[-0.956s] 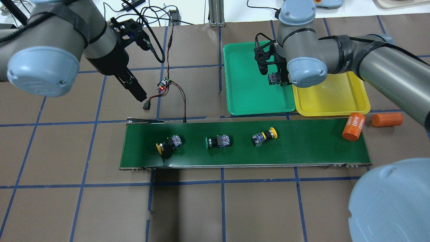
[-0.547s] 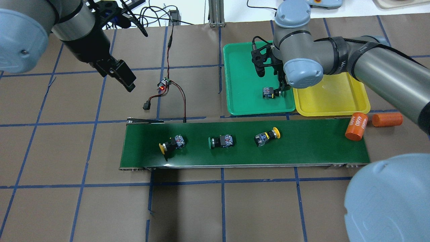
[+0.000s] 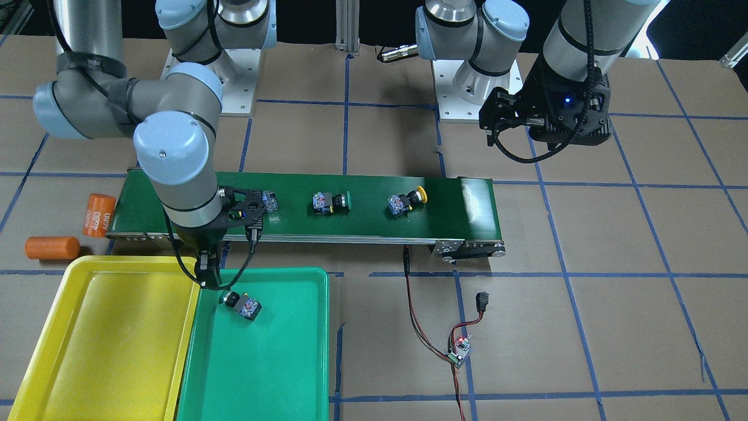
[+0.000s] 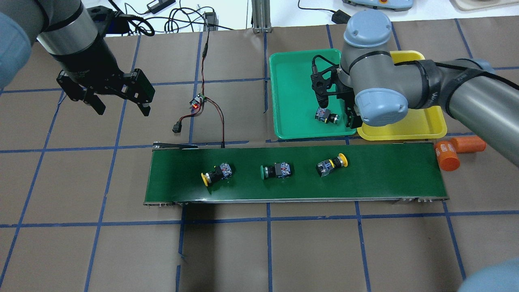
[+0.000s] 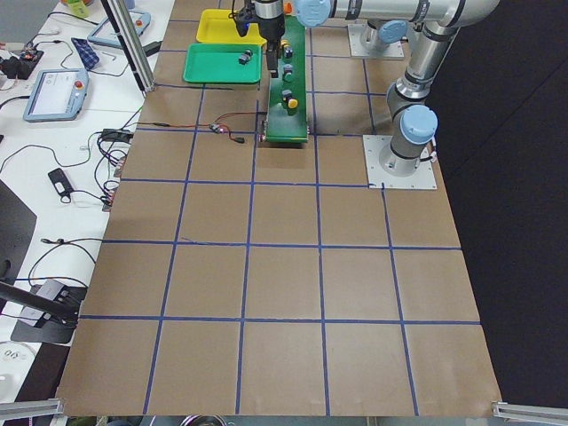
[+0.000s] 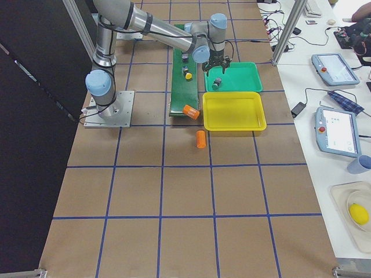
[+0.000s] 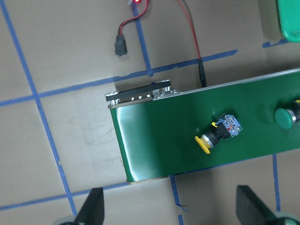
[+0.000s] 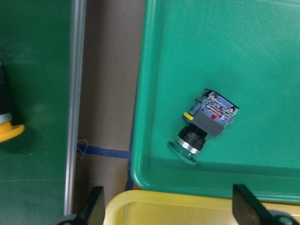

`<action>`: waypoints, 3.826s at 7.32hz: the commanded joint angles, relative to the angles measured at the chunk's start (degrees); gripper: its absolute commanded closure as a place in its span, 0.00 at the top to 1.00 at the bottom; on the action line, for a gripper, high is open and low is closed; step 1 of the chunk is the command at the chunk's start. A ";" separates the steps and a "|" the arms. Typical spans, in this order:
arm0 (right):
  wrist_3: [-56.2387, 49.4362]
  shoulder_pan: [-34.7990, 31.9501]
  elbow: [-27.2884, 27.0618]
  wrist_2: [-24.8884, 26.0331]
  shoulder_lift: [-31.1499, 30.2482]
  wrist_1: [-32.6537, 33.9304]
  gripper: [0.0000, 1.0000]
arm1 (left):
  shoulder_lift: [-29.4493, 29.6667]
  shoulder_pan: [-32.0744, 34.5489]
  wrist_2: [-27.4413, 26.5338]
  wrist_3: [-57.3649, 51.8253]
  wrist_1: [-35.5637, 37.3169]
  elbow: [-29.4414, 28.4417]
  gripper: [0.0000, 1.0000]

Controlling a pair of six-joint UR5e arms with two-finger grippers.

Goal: Sort buttons by color to trays
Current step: 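Grasp a yellow-capped button on the belt with the right gripper, then carry the yellow-capped button into the yellow tray and open the right gripper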

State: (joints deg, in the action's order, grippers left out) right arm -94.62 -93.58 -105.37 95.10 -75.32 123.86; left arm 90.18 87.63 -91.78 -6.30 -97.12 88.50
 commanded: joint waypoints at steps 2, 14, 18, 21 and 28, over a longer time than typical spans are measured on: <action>-0.39 2.17 -18.06 -1.74 -17.70 -0.02 0.95 | -0.36 -0.17 -0.94 -0.11 -0.18 -0.08 1.00; -0.92 2.61 -20.76 -3.52 -11.42 13.42 0.10 | -0.62 -0.17 -0.86 -0.29 0.26 -0.78 1.00; -1.27 10.30 -5.41 -4.65 1.01 13.17 0.15 | -0.62 -0.17 -0.77 -0.29 0.35 -0.78 1.00; -10.14 19.65 0.51 -9.75 9.39 13.16 0.41 | -0.45 -0.17 -0.86 -0.29 0.35 -1.22 1.00; -7.00 11.69 -10.24 -6.35 -9.95 5.00 1.00 | -0.45 -0.26 -0.86 -0.29 0.35 -1.40 1.00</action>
State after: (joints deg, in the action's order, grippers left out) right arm -103.39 -78.77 -110.56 86.00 -77.63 131.14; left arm 89.74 87.36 -92.64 -6.59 -96.77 87.10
